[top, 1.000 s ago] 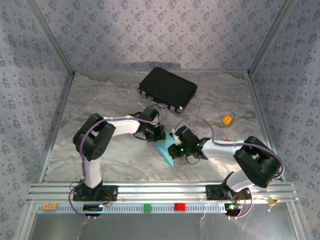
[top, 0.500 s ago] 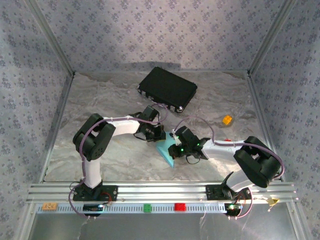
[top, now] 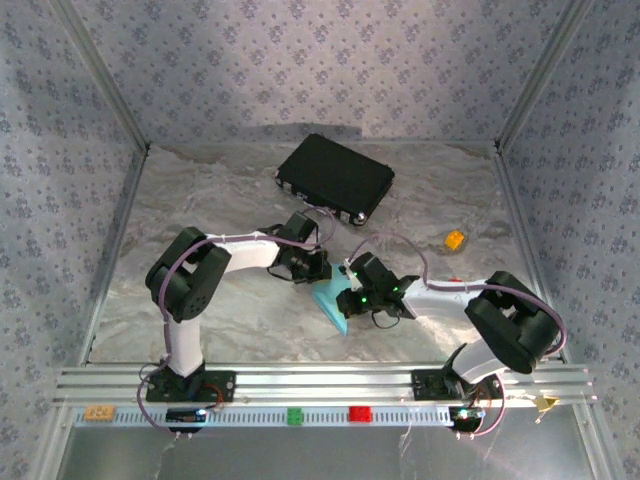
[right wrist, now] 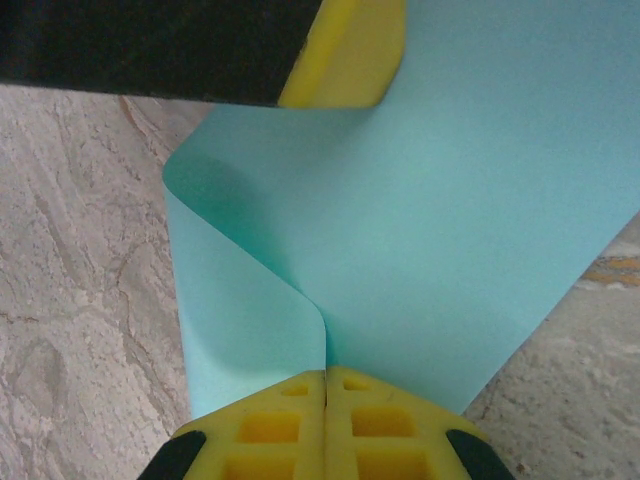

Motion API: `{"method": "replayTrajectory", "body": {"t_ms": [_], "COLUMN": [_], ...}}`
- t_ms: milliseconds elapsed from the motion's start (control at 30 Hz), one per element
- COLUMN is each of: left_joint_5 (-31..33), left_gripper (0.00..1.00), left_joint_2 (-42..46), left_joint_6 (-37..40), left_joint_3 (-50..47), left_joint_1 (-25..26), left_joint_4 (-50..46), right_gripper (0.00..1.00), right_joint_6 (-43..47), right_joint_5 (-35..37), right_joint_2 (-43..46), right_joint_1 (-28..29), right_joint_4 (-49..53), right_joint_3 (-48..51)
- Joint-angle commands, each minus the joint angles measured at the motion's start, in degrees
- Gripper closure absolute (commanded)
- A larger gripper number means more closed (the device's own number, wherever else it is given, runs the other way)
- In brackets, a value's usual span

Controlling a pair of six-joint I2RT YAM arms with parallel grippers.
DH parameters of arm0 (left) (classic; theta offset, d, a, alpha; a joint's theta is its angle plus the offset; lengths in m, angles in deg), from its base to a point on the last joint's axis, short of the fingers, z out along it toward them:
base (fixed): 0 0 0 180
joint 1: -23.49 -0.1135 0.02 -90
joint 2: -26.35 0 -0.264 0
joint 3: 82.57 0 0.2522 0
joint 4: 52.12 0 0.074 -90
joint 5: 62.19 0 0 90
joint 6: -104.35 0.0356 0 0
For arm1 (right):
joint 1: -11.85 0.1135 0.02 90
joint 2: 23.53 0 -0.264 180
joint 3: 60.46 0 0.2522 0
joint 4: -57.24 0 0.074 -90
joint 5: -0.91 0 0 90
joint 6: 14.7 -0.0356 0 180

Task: Fold a paper plane with a square sheet of paper (pick it up from the middle)
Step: Third fold the triangle at the center of the table.

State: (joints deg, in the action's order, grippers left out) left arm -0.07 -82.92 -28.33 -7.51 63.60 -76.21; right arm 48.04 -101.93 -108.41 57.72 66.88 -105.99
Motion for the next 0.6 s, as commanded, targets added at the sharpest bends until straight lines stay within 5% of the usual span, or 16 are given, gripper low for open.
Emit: {"method": "replayTrajectory", "body": {"t_ms": [0,567], "left_joint_5": [1.16,1.78], "left_gripper": [0.91,0.76], "left_joint_2": [0.90,12.29], "left_joint_6": [0.05,-0.85], "left_joint_3": [-1.43,-1.19], "left_joint_1": [-0.07,-0.13], "left_joint_4": [-1.58,-3.55], "right_gripper": [0.99,0.99], "right_joint_6": [-0.47,-1.11], "right_joint_5": [0.80,1.06], "right_joint_2": [-1.16,-1.89], "right_joint_1": [-0.30,-0.43], "right_joint_4": [1.07,-0.03], "right_joint_3": [0.48,0.14]}}
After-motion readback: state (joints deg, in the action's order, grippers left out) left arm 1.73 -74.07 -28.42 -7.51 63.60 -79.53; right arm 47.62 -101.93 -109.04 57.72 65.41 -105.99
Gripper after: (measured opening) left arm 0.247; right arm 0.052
